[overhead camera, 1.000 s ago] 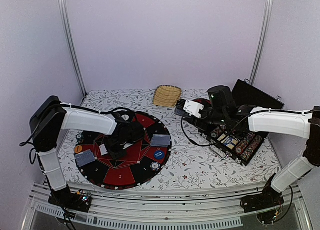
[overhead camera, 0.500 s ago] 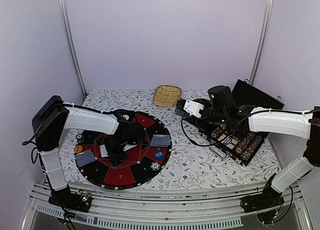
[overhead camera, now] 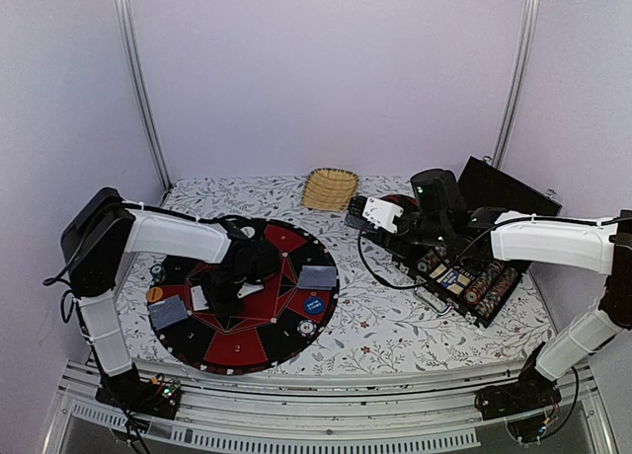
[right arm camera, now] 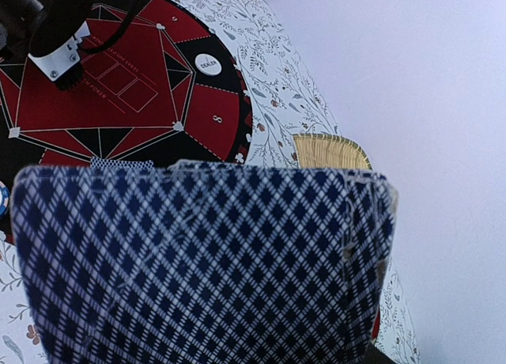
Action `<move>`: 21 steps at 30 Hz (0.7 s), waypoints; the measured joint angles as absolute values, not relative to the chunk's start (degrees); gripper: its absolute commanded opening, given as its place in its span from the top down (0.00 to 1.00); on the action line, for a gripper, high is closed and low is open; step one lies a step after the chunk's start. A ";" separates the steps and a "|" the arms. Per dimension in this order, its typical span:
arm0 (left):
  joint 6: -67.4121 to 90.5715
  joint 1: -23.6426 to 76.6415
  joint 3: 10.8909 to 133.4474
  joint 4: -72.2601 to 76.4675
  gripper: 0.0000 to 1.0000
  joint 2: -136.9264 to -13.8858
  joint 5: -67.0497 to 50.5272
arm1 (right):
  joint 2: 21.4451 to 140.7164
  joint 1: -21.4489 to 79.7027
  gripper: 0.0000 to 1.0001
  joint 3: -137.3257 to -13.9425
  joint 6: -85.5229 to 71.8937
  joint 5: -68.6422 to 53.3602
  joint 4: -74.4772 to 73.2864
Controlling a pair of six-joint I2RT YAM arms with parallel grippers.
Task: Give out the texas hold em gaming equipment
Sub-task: Flop the poker card into the community card area.
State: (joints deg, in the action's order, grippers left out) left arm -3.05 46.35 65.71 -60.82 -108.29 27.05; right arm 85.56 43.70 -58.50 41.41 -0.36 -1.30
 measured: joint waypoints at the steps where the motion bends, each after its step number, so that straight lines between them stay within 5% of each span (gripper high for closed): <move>1: -3.14 45.91 65.63 -60.84 1.00 -107.92 26.92 | 85.56 43.70 0.53 -58.50 41.41 -0.36 -1.30; 14: -4.12 44.91 65.49 -60.84 1.00 -106.08 24.38 | 85.56 43.70 0.52 -58.50 41.45 -0.34 -1.32; 21: -4.64 45.39 65.49 -60.80 0.64 -106.06 22.92 | 85.56 43.70 0.52 -58.50 41.47 -0.34 -1.32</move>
State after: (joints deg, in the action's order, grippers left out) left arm -4.64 45.39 65.49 -60.80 -106.06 22.92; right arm 85.56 43.70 -58.50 41.47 -0.34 -1.32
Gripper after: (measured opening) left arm 0.253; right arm 0.478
